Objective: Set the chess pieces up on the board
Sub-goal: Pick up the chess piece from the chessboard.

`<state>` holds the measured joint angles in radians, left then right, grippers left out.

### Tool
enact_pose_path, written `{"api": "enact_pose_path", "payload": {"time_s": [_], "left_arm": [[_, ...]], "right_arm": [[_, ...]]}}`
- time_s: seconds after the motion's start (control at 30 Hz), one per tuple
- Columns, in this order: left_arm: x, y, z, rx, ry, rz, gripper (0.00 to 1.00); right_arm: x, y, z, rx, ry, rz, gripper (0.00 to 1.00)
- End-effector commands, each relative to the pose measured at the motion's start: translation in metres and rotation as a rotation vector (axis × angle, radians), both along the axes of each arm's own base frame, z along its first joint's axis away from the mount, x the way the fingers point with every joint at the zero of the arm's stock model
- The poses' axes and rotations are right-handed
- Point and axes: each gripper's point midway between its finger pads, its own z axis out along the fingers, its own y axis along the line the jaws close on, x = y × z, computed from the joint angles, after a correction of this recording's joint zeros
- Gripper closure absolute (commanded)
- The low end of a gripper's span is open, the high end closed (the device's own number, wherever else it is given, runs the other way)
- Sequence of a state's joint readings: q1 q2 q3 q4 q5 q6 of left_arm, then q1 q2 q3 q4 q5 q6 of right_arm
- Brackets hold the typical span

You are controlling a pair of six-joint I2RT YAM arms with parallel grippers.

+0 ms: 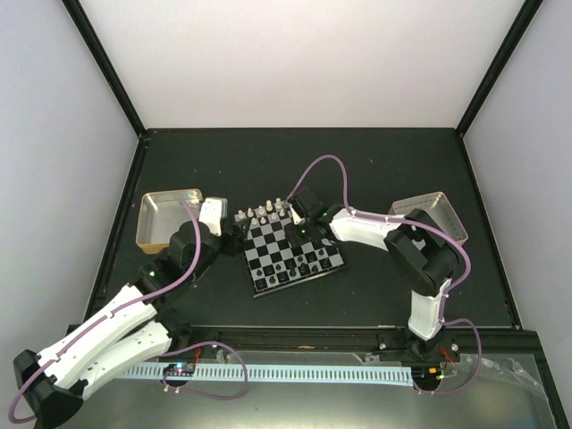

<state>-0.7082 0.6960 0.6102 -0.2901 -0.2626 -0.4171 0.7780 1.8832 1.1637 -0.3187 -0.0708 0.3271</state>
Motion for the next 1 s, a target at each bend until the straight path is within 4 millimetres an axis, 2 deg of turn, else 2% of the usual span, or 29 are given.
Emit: {"api": "enact_pose_path", "payload": {"time_s": [0.0,0.17,0.43,0.6,0.8,0.97], "left_arm": [[0.001,-0.003,0.001,-0.015,-0.002,-0.006,0.28],[0.001,-0.003,0.0,-0.016,0.0,-0.008,0.28],[0.0,-0.002,0.002,-0.015,-0.003,-0.006,0.28],[-0.001,0.0,0.003,-0.014,-0.007,0.0,0.28],[0.001,-0.002,0.006,-0.017,-0.013,-0.003,0.28],[0.001,-0.002,0.009,-0.009,-0.019,-0.006,0.28]], "right_arm": [[-0.016,-0.007,0.001,0.024,0.061,-0.006,0.58],[-0.021,-0.003,0.01,0.062,0.067,0.009,0.57],[0.006,-0.019,0.016,-0.102,-0.085,0.053,0.57],[0.003,-0.018,0.023,-0.144,-0.131,0.188,0.58],[0.0,-0.01,0.015,-0.169,-0.134,0.326,0.58],[0.0,-0.006,0.012,-0.185,-0.18,0.44,0.64]]}}
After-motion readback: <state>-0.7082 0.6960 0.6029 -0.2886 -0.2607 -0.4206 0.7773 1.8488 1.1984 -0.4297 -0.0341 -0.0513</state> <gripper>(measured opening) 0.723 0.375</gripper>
